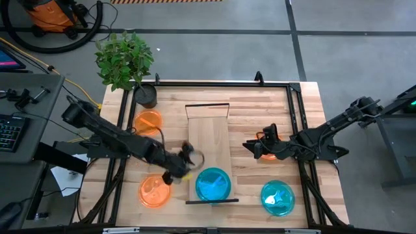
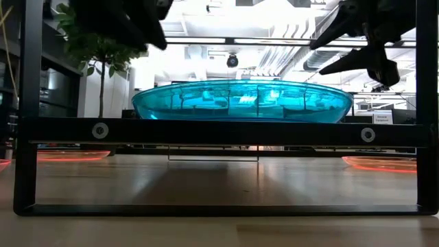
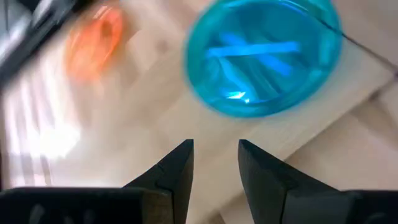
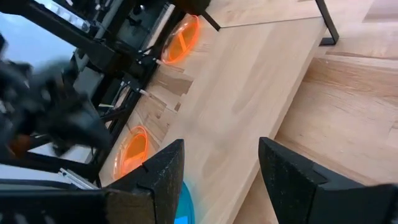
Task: Place and stack plates onto a shelf
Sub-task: Put middle right orange transparent plate on the shelf
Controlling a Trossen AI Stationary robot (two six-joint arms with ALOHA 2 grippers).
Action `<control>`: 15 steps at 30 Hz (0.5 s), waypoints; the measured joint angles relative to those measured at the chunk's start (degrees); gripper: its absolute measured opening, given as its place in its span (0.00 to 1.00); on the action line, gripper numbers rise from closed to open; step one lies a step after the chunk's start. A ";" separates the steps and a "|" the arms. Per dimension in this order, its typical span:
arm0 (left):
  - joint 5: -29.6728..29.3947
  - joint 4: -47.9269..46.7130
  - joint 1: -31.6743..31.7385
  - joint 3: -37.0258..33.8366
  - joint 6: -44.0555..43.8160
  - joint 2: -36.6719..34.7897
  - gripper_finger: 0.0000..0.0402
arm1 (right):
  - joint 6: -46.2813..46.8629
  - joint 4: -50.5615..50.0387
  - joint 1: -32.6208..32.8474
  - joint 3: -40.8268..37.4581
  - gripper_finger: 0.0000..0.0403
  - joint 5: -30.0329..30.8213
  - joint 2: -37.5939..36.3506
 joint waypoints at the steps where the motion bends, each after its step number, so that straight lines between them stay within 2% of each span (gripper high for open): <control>1: 0.04 -0.94 1.05 0.00 -4.72 -2.07 0.29 | 0.04 -0.27 -1.17 0.00 0.47 -1.92 -0.02; 4: 0.48 -0.76 4.52 -0.15 -17.87 -8.07 0.29 | 3.99 -4.60 -5.20 0.07 0.47 -9.97 -0.01; 9: 0.20 6.19 7.99 -4.91 -32.13 -17.14 0.29 | 18.22 -21.97 -7.28 0.09 0.47 -20.49 1.18; 12: -1.06 13.13 8.07 -10.30 -37.60 -22.12 0.29 | 28.18 -30.71 -4.05 0.05 0.47 -21.94 1.90; 15: -1.40 19.67 7.97 -15.34 -41.69 -26.04 0.29 | 39.30 -37.07 1.13 0.02 0.47 -20.33 1.93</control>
